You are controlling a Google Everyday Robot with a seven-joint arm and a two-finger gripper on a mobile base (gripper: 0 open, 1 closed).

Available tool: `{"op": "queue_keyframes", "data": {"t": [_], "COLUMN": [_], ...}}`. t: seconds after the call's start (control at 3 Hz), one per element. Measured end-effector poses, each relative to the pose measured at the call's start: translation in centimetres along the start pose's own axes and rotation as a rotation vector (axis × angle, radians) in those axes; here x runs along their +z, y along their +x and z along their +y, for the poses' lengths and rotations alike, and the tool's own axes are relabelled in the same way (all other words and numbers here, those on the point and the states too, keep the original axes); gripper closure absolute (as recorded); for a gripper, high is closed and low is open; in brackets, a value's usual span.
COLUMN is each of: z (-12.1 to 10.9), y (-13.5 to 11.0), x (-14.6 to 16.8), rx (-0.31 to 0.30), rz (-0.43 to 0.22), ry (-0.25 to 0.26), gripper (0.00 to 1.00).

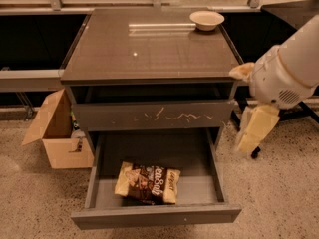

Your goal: Pick brown chip bag from middle drawer and place on counter

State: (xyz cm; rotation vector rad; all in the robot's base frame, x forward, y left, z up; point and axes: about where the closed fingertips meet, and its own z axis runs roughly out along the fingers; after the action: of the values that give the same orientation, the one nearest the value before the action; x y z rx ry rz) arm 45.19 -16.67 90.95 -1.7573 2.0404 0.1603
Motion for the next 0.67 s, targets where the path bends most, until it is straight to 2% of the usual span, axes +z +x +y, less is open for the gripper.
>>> {"op": "queue_keyframes", "data": {"t": [0.33, 0.67], "z": [1.44, 1.62], "y": [-1.56, -1.41], "x": [6.08, 6.73], "rx": [-0.029, -0.038], "rz": [-0.161, -0.168], "ry": [-0.101, -0.108], "gripper": [0.0, 0.0]}}
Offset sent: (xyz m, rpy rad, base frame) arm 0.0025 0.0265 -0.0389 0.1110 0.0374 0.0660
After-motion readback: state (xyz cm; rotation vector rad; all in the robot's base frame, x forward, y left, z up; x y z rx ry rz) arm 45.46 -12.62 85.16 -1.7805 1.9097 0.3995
